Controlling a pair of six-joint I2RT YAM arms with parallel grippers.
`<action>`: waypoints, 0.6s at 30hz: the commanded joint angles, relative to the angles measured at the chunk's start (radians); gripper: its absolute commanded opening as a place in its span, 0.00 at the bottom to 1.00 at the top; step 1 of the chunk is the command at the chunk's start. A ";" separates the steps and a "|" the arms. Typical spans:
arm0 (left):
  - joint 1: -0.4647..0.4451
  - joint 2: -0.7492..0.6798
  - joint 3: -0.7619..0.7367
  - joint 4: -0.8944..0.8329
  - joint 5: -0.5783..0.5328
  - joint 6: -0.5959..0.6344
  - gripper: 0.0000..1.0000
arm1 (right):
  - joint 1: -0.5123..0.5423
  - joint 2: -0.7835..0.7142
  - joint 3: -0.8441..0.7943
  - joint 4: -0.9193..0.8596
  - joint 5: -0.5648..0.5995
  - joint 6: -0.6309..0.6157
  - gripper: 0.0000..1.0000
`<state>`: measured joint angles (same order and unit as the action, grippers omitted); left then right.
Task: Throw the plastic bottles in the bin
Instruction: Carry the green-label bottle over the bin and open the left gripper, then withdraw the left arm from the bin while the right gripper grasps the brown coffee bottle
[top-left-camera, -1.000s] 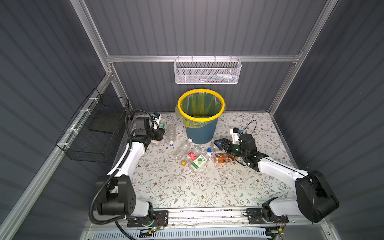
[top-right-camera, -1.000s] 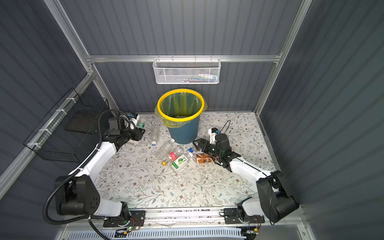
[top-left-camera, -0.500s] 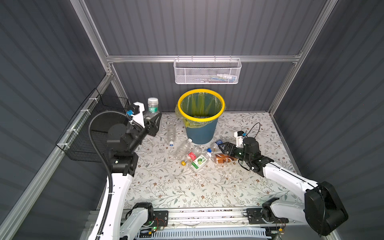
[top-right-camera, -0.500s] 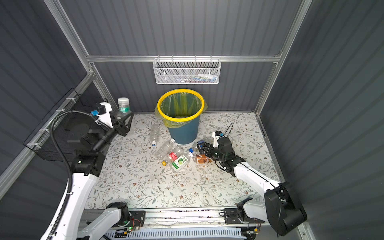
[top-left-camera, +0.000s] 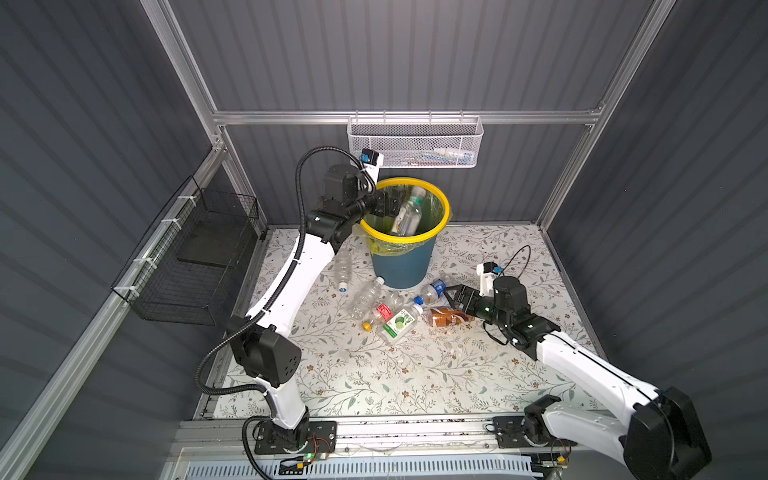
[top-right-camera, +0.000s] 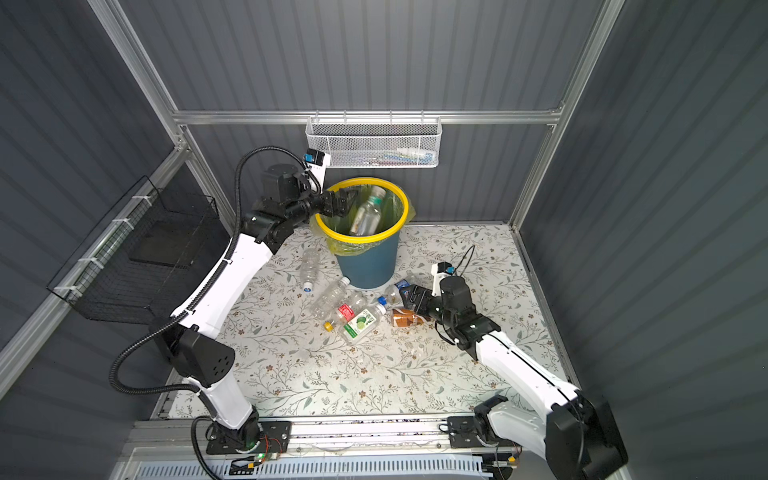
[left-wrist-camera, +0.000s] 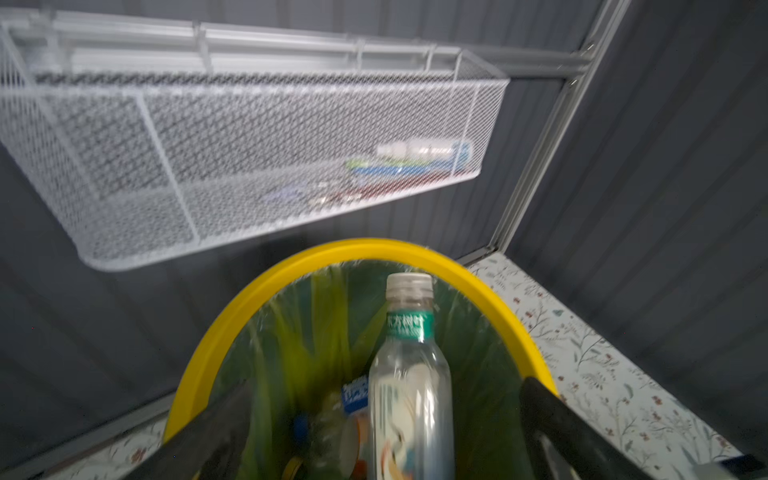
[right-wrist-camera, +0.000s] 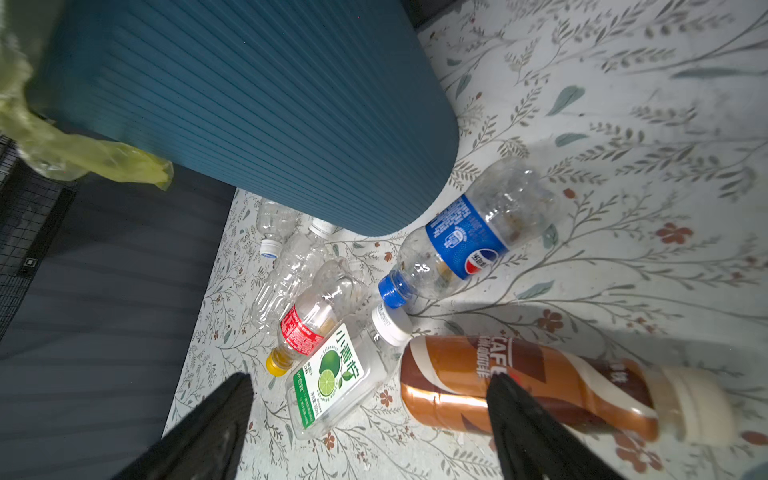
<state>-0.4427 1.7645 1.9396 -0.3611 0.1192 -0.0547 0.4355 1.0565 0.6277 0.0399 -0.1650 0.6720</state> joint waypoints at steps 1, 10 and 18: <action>0.004 -0.139 0.002 0.013 -0.097 0.045 1.00 | 0.002 -0.042 -0.027 -0.158 0.096 -0.040 0.91; 0.093 -0.439 -0.431 0.133 -0.263 0.022 1.00 | 0.021 0.002 -0.017 -0.315 0.106 0.193 0.92; 0.212 -0.600 -0.814 0.194 -0.363 -0.066 1.00 | 0.088 0.152 -0.019 -0.248 0.148 0.496 0.93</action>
<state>-0.2279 1.1801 1.1809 -0.1795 -0.1780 -0.0967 0.5102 1.1797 0.6212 -0.2302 -0.0525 1.0195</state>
